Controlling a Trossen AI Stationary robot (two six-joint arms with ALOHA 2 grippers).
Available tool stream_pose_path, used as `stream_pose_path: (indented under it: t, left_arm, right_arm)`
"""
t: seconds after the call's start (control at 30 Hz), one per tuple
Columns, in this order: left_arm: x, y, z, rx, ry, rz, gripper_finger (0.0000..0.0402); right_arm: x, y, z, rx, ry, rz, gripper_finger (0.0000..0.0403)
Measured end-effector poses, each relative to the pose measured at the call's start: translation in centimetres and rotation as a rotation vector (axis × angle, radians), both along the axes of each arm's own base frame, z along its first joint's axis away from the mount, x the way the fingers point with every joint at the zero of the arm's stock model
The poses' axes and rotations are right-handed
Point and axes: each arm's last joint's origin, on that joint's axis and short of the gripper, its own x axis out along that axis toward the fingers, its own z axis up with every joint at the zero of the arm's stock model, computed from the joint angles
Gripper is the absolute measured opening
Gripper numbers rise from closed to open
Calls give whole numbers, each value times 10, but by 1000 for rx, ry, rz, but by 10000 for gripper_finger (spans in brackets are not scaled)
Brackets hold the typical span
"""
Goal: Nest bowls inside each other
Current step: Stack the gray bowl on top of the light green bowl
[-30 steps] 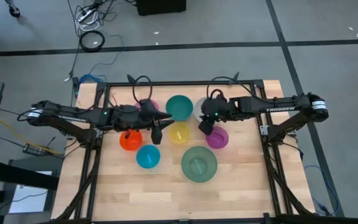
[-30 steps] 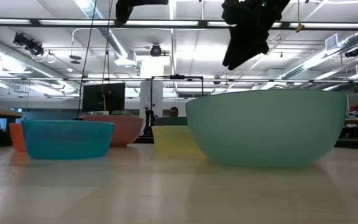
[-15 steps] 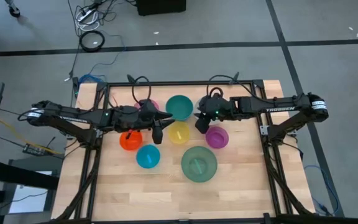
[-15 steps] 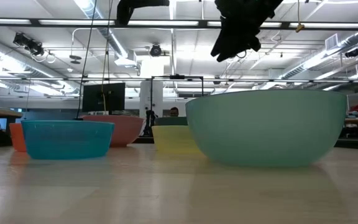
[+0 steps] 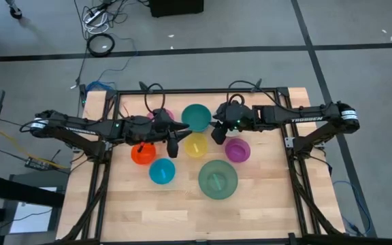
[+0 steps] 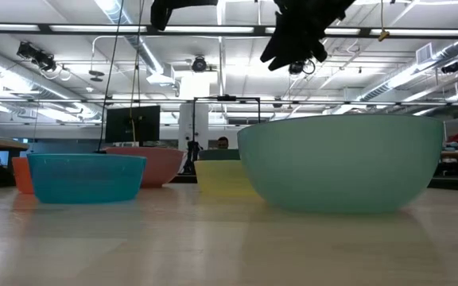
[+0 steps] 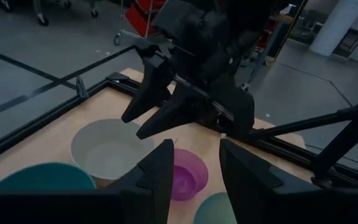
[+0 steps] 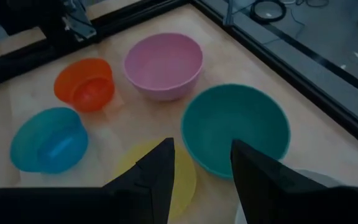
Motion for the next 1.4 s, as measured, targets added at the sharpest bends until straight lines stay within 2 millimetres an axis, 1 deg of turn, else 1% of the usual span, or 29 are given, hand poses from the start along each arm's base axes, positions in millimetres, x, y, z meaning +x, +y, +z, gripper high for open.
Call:
stream_pose_path:
  t: [0.2,0.4,0.53,0.73,0.8,0.93,1.03,1.27,1.33,1.37,1.4]
  left_arm:
    - [0,0,1,-5,-15,0,137]
    - [2,-1,11,-42,-121,3,137]
    - [2,-1,14,-40,-149,1,137]
    - [2,2,18,-42,-193,13,137]
    - [2,3,20,-27,-213,18,137]
    - [2,3,24,60,-224,12,137]
    - [2,4,21,120,-179,6,137]
    - [2,5,10,200,-43,-2,137]
    - [-1,6,8,249,66,19,137]
    - [-4,8,9,270,148,41,137]
    - [-10,9,12,292,251,72,137]
  right_arm:
    - [2,0,3,0,-36,2,146]
    - [3,0,4,0,-55,3,146]
    - [6,0,10,-1,-123,7,146]
    - [8,-2,13,-55,-139,30,146]
    - [8,-3,13,-69,-135,33,146]
    - [8,-3,13,-77,-128,36,146]
    - [8,-2,13,-76,-128,45,146]
    - [9,-2,14,-70,-142,44,146]
    - [10,-2,16,-76,-159,94,146]
    - [9,-3,17,-83,-133,109,146]
    - [6,-3,18,-86,-69,109,145]
